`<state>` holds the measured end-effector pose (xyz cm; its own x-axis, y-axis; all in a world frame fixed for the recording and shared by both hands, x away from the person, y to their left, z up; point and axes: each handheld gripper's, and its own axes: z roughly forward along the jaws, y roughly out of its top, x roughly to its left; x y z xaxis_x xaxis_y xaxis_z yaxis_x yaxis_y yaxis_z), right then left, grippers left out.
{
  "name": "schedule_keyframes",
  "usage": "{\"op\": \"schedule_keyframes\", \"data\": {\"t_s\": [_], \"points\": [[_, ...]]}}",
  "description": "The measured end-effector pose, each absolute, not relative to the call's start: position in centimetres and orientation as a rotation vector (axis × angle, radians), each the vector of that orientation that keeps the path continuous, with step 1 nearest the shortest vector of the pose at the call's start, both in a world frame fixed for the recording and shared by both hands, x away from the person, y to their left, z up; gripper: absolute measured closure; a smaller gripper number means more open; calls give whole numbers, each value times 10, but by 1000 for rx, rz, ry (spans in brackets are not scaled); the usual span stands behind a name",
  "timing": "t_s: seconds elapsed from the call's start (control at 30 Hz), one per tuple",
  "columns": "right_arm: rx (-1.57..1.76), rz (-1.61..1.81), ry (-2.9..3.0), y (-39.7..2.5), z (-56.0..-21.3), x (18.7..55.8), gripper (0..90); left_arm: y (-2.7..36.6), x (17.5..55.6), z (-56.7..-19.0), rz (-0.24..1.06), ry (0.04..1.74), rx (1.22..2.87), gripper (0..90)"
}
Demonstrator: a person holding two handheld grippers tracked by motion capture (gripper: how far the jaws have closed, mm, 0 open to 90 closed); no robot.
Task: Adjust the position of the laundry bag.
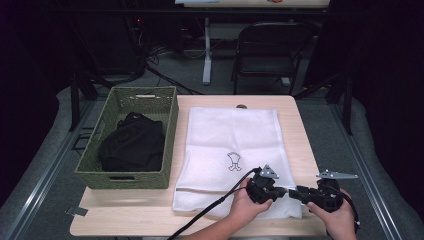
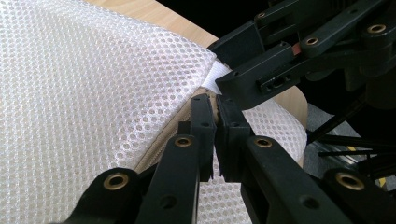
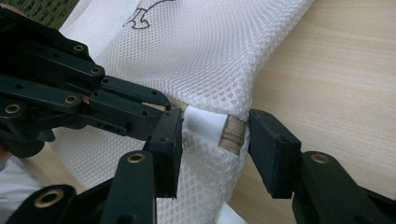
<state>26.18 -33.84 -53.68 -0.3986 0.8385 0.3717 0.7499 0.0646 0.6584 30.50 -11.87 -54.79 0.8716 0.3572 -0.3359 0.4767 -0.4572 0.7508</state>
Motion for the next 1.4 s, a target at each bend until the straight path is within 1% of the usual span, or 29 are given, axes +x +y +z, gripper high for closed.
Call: {"op": "schedule_keyframes", "data": {"t_s": [0.27, 0.3, 0.33, 0.37, 0.47, 0.9, 0.93, 0.97, 1.03, 1.2, 1.4], "points": [[1654, 1271, 2226, -337, -536, 262, 589, -118, 306, -548, -172, 608, 2097, 868], [1639, 1260, 2223, -335, -534, 262, 618, -118, 307, -549, -169, 608, 2100, 869], [1639, 1260, 2223, -335, -534, 262, 618, -118, 307, -549, -169, 608, 2100, 868], [1629, 1244, 2221, -334, -533, 261, 651, -118, 307, -549, -170, 608, 2102, 868], [1624, 1232, 2221, -332, -532, 261, 683, -118, 307, -549, -170, 611, 2096, 868], [1601, 1200, 2224, -327, -531, 262, 722, -118, 308, -550, -169, 636, 2091, 868], [1600, 1198, 2224, -326, -531, 262, 733, -118, 308, -550, -166, 639, 2091, 868], [1592, 1203, 2223, -324, -529, 261, 780, -118, 308, -550, -165, 643, 2093, 868], [1576, 1211, 2220, -322, -528, 261, 798, -118, 308, -550, -172, 651, 2090, 868], [1535, 1170, 2246, -317, -526, 260, 802, -117, 308, -551, -170, 653, 2093, 867], [1551, 1179, 2257, -319, -529, 262, 785, -117, 308, -552, -165, 654, 2093, 868]]}}
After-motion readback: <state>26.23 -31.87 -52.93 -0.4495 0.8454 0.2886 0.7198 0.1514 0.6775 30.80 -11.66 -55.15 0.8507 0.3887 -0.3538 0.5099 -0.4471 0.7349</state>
